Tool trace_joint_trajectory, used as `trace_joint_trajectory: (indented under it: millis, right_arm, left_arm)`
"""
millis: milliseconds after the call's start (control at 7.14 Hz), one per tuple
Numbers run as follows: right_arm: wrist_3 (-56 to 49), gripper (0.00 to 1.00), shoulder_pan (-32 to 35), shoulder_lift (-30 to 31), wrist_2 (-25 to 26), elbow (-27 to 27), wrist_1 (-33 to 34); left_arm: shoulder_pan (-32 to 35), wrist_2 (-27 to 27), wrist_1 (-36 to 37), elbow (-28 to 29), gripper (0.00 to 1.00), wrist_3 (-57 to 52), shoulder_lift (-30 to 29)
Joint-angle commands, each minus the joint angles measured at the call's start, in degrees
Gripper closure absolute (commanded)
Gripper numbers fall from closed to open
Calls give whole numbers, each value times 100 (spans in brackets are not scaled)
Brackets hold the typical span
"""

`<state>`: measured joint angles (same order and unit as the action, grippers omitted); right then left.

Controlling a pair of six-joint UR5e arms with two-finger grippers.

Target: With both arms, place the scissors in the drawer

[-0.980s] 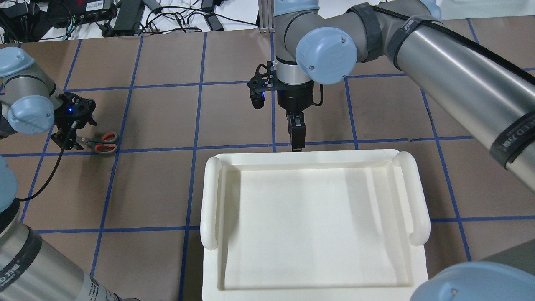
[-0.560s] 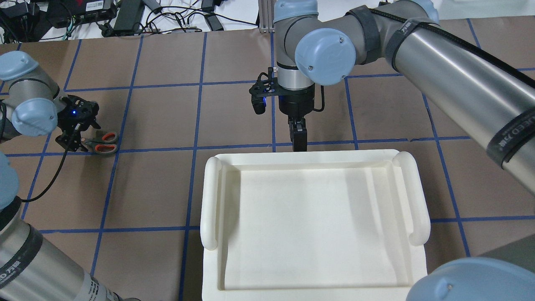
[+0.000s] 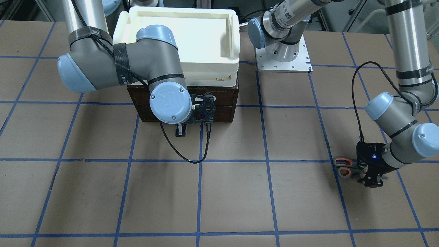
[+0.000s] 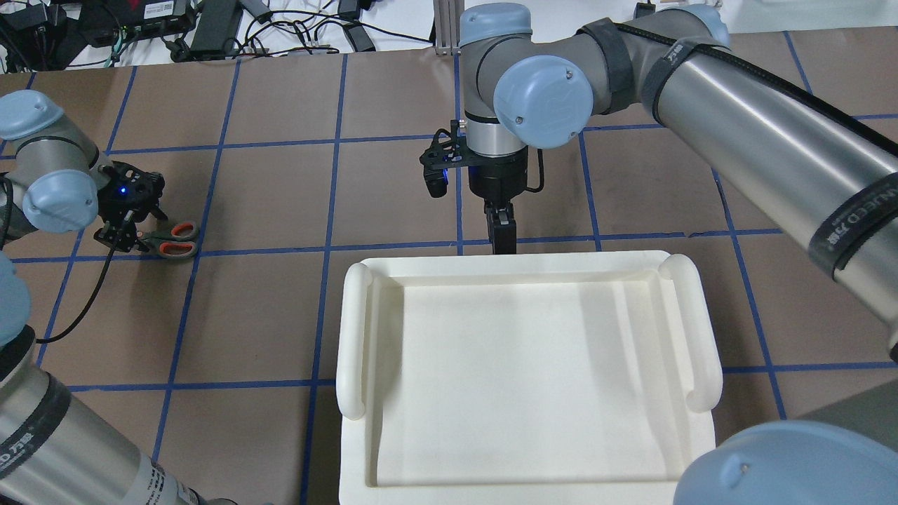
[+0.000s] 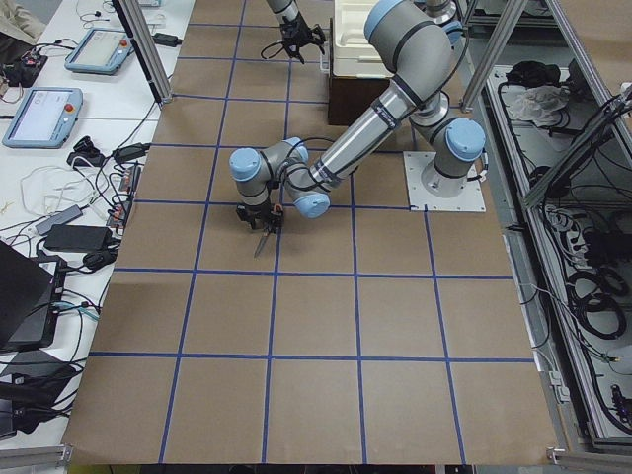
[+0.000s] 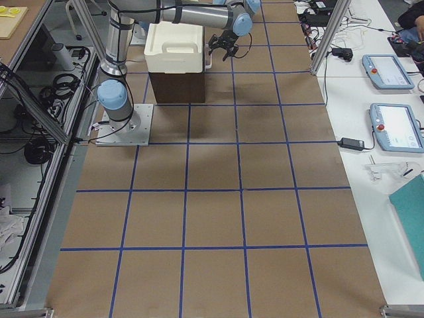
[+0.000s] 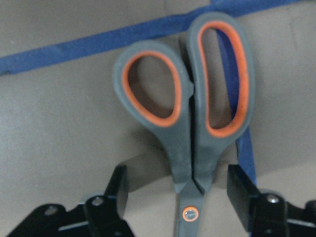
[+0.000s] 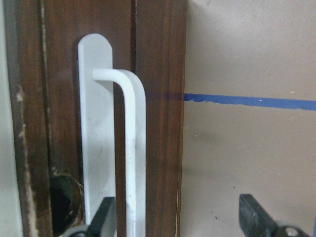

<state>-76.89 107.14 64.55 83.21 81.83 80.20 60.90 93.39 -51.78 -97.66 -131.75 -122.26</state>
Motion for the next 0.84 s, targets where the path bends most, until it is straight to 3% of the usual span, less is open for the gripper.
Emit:
trace_joint_trajectory:
  millis: [0,140,560,700]
  right_arm:
    - [-2,11,0,-13,-33,140,179]
    - [-2,11,0,-13,-33,219,250]
    - [-2,12,0,-4,-24,290,495]
    - [-2,20,0,4,-24,290,566]
  left_arm:
    - [-8,-5,19,-7,47,-43,27]
    - [-8,3,19,-7,58,-61,10]
    - [1,3,-16,-7,77,-35,105]
    - [-43,-5,1,1,84,-113,54]
